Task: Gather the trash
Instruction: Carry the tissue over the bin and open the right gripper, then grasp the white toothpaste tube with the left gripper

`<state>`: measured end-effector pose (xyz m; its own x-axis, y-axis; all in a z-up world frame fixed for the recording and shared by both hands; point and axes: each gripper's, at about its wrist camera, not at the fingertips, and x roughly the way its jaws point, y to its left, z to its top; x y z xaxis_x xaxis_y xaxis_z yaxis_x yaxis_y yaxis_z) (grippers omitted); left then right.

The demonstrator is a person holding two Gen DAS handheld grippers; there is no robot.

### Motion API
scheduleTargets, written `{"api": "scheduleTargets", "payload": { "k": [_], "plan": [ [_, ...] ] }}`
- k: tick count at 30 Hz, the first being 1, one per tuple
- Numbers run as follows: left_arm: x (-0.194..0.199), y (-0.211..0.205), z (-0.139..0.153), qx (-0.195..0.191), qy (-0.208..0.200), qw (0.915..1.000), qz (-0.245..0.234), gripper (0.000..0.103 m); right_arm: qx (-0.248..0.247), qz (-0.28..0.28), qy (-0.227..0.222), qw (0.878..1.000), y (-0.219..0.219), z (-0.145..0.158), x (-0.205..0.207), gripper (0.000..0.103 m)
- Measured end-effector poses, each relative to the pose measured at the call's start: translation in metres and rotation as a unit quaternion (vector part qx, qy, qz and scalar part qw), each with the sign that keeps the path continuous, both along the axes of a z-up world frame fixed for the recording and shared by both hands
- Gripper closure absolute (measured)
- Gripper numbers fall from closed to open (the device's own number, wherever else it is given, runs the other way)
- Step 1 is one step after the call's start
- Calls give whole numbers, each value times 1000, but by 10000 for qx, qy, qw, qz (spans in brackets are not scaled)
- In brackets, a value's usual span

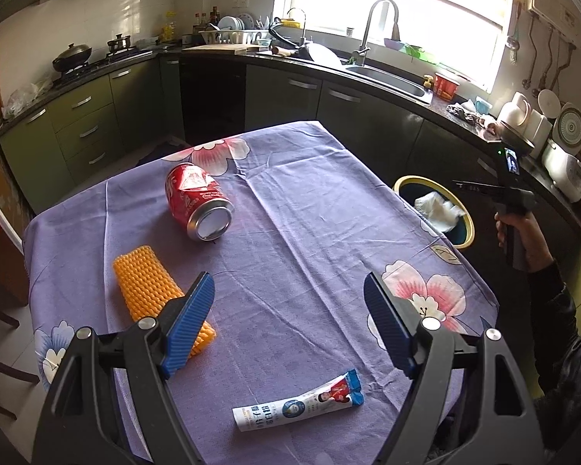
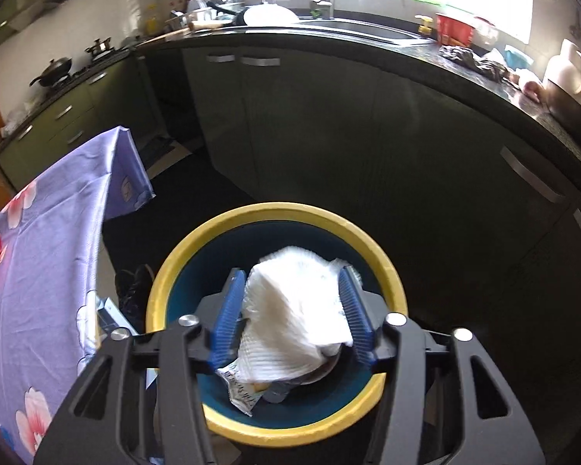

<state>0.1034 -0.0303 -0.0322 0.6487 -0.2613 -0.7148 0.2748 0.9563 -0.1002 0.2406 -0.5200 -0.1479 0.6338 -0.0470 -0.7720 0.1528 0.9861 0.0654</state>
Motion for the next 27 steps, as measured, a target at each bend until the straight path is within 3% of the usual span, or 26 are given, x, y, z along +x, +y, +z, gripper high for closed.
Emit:
{"api": "scheduleTargets", "payload": {
  "k": [6,13,17,21,27],
  "plan": [
    [1,-1,-7,58,51,9998,-193,26,57,146,-168,9997,8,11,-18,49],
    [-7,-14,-28,545,161,9932,-1019,25,8,455,-263,9986,44,31,-38,45],
    [-20,-29,-50,996,291,9761,-1911,25,-11,634,-239,9977,67,34,-44,45],
    [-30,-36,-68,1120,604,9545,-2699,25,-44,796,-189,9966,87,34,-47,45],
    [-29,-38,-90,1354,910,9342,-3174,28,-69,969,-118,9952,106,31,-47,45]
  ]
}}
